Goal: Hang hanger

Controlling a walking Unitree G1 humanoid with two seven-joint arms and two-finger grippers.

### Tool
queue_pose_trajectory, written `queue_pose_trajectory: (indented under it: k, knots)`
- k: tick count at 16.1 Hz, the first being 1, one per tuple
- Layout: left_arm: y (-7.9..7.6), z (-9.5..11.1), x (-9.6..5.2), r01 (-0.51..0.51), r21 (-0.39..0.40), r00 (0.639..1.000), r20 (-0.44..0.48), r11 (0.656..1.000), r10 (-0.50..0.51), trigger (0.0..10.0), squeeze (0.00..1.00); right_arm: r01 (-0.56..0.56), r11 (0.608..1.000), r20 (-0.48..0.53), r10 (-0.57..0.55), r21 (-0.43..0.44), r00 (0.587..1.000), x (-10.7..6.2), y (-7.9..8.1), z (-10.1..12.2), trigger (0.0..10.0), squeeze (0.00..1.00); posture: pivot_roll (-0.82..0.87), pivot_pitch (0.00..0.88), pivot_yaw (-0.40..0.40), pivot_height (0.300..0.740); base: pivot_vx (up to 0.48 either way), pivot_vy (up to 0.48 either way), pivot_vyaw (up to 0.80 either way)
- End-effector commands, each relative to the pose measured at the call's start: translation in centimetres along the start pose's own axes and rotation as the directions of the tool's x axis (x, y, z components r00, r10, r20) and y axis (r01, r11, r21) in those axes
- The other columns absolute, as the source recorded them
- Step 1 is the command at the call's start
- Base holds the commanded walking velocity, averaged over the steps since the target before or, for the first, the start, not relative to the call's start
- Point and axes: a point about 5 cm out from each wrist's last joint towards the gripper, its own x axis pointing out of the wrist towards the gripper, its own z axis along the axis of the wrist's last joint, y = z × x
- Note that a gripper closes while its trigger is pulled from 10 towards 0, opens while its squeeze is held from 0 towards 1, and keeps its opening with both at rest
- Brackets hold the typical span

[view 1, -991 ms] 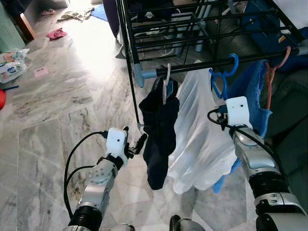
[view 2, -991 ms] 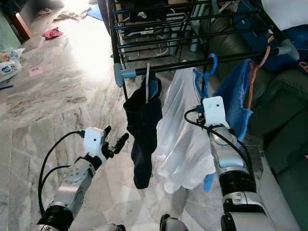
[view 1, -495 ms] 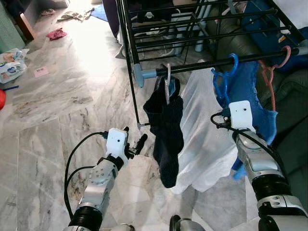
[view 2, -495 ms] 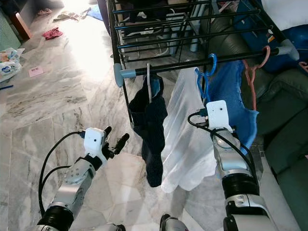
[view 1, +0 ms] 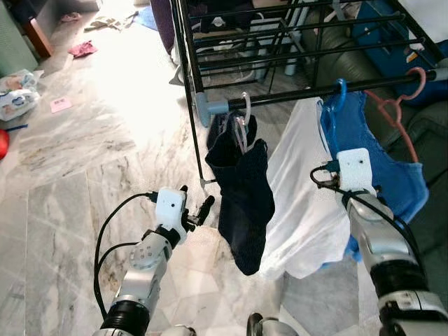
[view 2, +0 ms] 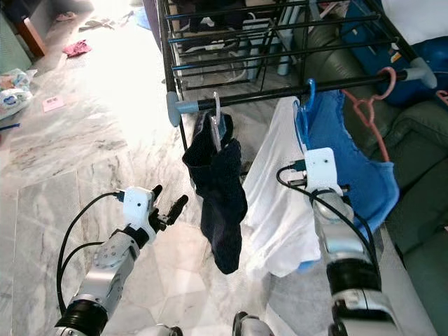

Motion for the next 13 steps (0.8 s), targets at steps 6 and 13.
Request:
queue_pose_trajectory:
  k: [6, 13]
  knots:
    - [0.6, 0.0, -0.2, -0.036, 0.018, 0.999, 0.001, 0.999, 0.036, 10.0, 0.0, 0.093, 0.995, 0.305, -0.101, 0.04, 0.947, -4.5, -0.1, 2.0, 0.0, 0.0, 0.0, 0.176, 0.042, 0.74, 0.0, 0.0, 0.0]
    - [-0.2, -0.9, -0.5, -0.053, 0.088, 0.997, -0.046, 0.995, 0.058, 10.0, 0.0, 0.136, 0.989, 0.271, -0.147, 0.061, 0.951, -10.4, 0.0, -1.9, 0.6, 0.0, -0.06, 0.184, 0.073, 0.74, 0.0, 0.0, 0.0]
